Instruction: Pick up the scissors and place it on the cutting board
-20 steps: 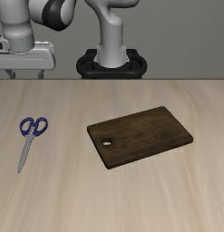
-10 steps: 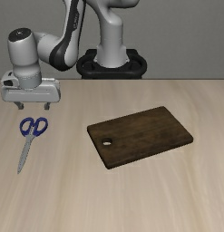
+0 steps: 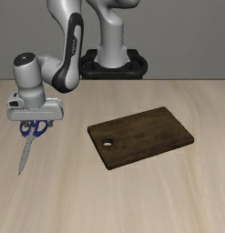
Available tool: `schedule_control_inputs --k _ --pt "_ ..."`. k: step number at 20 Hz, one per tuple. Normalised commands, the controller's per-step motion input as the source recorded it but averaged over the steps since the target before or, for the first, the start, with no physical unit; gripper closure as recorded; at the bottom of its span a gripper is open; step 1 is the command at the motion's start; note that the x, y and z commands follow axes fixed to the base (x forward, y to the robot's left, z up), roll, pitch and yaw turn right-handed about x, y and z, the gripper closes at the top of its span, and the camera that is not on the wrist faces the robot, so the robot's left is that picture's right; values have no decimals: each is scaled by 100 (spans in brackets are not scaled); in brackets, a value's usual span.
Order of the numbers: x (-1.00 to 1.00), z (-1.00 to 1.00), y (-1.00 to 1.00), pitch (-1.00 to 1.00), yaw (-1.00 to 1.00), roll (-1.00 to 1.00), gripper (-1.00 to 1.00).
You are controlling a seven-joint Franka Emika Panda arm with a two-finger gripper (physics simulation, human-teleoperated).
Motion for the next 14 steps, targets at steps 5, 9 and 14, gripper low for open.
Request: schedule_control_inputs --k 5,9,14 --pt "0 0 0 0 0 0 100" --pt "0 0 0 0 0 0 100" --pt "0 80 0 0 0 0 100"
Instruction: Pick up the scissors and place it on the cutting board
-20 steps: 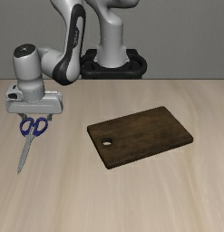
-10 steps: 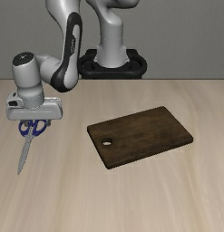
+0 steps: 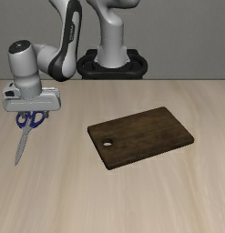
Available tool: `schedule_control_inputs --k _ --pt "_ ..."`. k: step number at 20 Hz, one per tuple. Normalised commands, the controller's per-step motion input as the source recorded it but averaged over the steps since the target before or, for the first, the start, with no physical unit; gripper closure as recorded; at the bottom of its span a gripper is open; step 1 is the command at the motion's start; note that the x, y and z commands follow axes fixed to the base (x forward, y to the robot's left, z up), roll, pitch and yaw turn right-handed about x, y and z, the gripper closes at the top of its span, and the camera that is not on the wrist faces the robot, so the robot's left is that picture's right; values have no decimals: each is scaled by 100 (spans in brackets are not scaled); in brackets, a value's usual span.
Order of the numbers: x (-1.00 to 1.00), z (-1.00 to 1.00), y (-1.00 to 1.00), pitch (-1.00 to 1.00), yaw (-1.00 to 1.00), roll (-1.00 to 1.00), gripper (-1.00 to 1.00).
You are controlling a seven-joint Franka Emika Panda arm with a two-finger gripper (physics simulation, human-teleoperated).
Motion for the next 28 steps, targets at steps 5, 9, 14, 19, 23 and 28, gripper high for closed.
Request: schedule_control_inputs --k 5,9,14,19,23,28 --pt "0 100 0 0 0 0 100" --pt "0 50 50 0 0 0 100" --pt "0 0 100 0 0 0 100" --pt "0 0 100 0 0 0 100" --pt "0 0 100 0 0 0 100" --pt "0 0 100 0 0 0 100"
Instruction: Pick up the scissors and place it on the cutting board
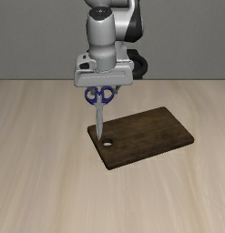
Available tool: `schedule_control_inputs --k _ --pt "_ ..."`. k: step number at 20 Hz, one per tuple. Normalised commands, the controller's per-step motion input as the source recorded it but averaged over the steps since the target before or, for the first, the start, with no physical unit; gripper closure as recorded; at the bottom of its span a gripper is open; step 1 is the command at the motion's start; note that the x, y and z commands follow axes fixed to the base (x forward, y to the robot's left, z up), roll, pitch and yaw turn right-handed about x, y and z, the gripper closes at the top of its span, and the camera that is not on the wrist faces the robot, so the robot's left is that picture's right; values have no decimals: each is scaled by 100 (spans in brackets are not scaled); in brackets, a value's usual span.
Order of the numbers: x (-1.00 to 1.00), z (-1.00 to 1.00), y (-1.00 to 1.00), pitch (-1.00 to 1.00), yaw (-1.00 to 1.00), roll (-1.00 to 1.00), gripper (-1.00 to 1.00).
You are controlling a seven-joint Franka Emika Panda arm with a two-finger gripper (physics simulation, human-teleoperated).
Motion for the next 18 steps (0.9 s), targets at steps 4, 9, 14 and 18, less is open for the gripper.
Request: schedule_control_inputs --k 4,9,14,18 --pt "0 0 100 0 0 0 100" --pt "-20 0 60 0 0 0 -100" --pt "0 0 0 0 0 0 -100" --pt "0 0 0 0 0 0 -100"
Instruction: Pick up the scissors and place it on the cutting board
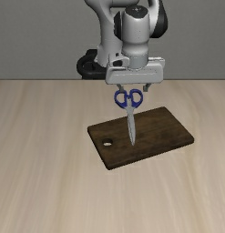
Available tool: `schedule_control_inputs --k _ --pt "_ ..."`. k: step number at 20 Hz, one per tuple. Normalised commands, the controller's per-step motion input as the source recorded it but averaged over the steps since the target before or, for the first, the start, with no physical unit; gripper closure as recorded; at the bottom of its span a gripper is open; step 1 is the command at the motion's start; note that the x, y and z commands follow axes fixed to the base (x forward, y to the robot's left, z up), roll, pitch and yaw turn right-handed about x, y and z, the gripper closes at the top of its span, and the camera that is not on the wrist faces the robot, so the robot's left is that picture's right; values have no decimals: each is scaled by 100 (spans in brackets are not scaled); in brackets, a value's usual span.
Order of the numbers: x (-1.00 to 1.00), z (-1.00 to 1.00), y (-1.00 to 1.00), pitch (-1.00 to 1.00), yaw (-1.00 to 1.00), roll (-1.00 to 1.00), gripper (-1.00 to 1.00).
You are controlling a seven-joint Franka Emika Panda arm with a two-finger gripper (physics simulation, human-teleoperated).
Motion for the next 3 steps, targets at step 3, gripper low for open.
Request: schedule_control_inputs --k 3 --pt "0 0 0 0 0 0 -100"
